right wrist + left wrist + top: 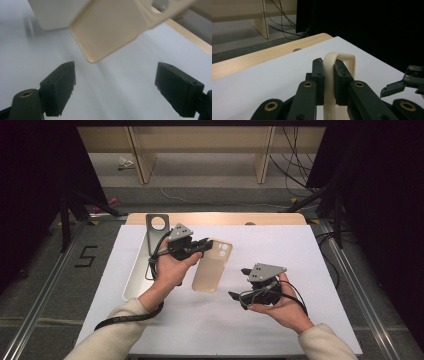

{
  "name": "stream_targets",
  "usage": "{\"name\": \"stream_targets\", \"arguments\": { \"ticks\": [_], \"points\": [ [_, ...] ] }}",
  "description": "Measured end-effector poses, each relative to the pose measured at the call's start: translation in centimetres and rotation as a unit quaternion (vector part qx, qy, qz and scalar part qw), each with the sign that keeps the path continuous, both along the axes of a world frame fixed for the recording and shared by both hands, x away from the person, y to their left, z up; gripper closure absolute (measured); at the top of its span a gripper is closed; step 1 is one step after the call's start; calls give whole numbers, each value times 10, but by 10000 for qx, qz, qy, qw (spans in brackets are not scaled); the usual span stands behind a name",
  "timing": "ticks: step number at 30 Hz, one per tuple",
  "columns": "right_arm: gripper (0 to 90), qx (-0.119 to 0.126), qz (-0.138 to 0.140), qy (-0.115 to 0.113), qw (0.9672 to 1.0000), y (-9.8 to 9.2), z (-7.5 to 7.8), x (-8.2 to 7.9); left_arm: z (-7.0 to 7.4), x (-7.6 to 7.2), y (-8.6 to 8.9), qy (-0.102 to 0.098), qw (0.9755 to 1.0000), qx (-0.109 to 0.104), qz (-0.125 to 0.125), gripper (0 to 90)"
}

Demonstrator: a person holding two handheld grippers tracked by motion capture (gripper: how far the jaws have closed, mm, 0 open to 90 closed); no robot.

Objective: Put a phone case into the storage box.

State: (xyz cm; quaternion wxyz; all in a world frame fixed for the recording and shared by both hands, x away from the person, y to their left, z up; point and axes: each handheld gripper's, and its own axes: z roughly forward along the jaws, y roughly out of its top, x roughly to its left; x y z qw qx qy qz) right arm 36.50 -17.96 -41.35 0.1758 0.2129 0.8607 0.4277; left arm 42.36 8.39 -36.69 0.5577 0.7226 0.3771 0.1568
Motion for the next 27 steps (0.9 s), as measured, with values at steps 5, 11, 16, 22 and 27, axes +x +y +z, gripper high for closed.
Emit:
{"name": "stream_targets", "arguments": {
  "ticks": [5, 11, 16, 22, 27],
  "points": [
    [176, 144, -128, 36, 9998, -9, 1, 2, 1, -8, 12, -135, 9998, -138, 52, 810],
    [173, 272, -284, 55, 9992, -20, 2, 3, 0, -14, 29, -182, 9994, -266, 141, 810],
    [173, 350, -391, 30, 9986, -27, 2, 3, -1, -19, 36, -227, 9991, -313, 147, 810],
    [173, 410, -538, 40, 9977, -35, 2, 1, 0, -23, 42, -284, 9991, -280, 145, 810],
    [174, 461, -601, 36, 9971, -39, 2, 1, 1, -23, 47, -299, 9990, -297, 180, 810]
  ]
}}
